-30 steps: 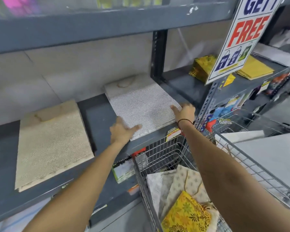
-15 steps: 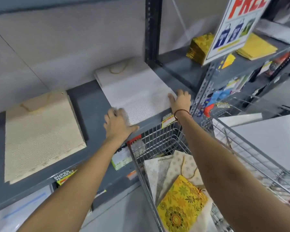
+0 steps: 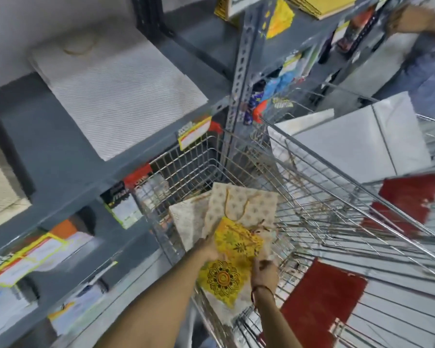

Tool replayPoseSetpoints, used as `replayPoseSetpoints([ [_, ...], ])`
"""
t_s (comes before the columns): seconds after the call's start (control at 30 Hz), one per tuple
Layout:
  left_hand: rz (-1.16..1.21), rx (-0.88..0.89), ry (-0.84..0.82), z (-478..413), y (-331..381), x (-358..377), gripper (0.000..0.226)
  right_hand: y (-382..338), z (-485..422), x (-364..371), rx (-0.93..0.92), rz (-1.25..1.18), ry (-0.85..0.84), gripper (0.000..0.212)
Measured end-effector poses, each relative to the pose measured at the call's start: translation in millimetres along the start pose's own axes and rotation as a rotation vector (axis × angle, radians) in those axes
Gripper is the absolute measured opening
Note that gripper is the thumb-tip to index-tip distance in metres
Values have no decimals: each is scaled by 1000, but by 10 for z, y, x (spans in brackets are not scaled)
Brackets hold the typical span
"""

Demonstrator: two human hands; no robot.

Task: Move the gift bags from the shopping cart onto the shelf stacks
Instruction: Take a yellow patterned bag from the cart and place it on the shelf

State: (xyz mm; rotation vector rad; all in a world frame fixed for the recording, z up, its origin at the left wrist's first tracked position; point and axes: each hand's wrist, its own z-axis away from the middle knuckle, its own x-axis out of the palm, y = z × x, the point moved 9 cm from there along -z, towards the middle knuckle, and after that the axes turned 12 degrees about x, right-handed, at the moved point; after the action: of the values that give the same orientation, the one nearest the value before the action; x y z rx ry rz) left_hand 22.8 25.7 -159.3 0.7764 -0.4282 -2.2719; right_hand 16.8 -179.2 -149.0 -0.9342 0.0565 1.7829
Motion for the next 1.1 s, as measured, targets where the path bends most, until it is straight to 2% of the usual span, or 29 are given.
replayPoseSetpoints([
  [0.1, 51, -62, -29, -138, -76, 111, 113, 230, 59, 79, 88, 67, -135, 40],
  [0.23, 203, -113, -15, -105, -15, 116, 121, 320, 23, 205, 132, 4, -271, 52],
  [0.33, 368, -94, 25, -159, -40, 113, 119, 253, 33, 177, 108, -63, -249, 49],
  [0.4, 448, -39, 83, -210, -44, 44, 108, 133, 55, 96, 60, -150, -218, 43],
  [0.5, 406, 99, 281, 29, 151, -348, 57, -219, 173, -88, -90, -312, -229, 16],
  [0.57, 384, 232, 436, 292, 384, -704, 43, -504, 257, -286, -183, -431, -211, 4],
  [0.63, 395, 388, 569, 587, 592, -1026, 40, -833, 355, -422, -271, -500, -198, 7],
  [0.7, 424, 460, 666, 839, 720, -1286, 39, -1156, 492, -484, -340, -540, -211, 13],
  [0.77, 489, 500, 807, 1149, 836, -1557, 38, -1492, 776, -574, -416, -595, -253, 15],
  [0.83, 478, 537, 997, 1497, 958, -1818, 48, -1825, 1052, -649, -500, -599, -268, 17],
  [0.87, 449, 562, 1082, 1687, 1000, -1945, 47, -1996, 1237, -676, -538, -590, -267, 19],
  [0.97, 430, 602, 1261, 2136, 1017, -2234, 24, -2392, 1698, -659, -665, -664, -326, 16],
  [1.1, 481, 624, 1449, 2524, 846, -2524, 29, -2669, 2161, -634, -776, -689, -366, 16],
])
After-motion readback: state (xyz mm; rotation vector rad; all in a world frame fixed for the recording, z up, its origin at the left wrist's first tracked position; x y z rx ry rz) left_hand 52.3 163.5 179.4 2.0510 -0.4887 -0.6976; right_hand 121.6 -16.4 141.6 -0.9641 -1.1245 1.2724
